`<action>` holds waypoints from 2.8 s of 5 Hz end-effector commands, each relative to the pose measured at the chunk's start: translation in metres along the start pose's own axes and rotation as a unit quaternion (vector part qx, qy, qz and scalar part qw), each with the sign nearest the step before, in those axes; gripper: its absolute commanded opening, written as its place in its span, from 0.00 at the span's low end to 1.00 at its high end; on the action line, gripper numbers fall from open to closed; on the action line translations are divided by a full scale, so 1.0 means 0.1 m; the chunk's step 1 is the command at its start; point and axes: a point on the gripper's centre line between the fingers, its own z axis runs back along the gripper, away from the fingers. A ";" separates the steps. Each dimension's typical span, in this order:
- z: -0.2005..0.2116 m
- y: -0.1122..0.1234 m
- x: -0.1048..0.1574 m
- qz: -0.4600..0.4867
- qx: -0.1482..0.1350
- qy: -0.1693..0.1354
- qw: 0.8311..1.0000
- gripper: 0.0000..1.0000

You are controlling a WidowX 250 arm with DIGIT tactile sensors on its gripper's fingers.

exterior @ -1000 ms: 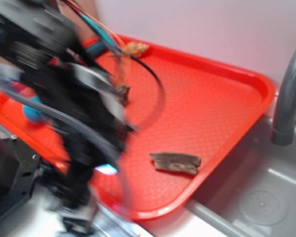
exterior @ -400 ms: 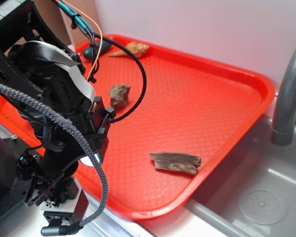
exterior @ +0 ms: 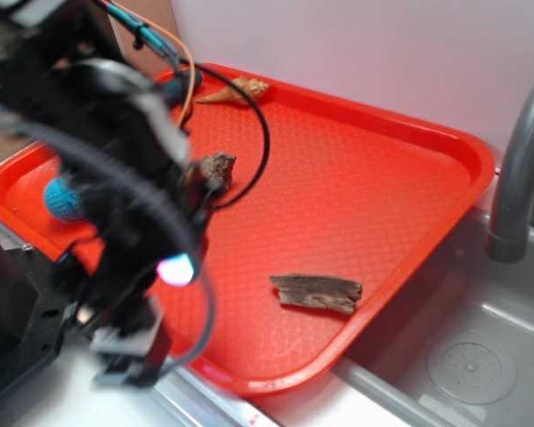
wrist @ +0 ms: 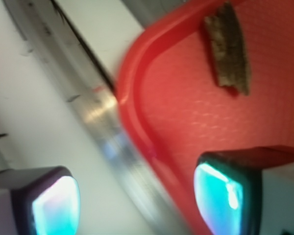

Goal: Grab the wood chip.

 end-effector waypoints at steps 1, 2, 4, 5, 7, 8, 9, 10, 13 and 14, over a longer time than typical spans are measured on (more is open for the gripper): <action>-0.06 0.21 0.19 -0.022 0.001 -0.003 1.000 1.00; -0.23 0.27 0.37 -0.069 0.005 -0.003 0.998 1.00; -0.52 0.35 0.57 -0.100 -0.001 0.004 0.995 1.00; -0.62 0.37 0.64 -0.108 -0.004 0.007 0.994 1.00; -0.65 0.33 0.62 -0.101 -0.003 0.011 0.995 0.00; -0.58 0.31 0.51 -0.078 -0.004 0.018 0.997 0.00; -0.30 0.35 0.04 0.048 -0.028 0.023 0.998 0.00; 0.02 0.36 -0.39 0.173 -0.027 0.033 0.984 0.00; 0.65 0.99 -0.38 0.398 0.026 0.030 0.917 0.00; 0.78 1.12 -0.42 0.423 0.025 0.023 0.906 0.00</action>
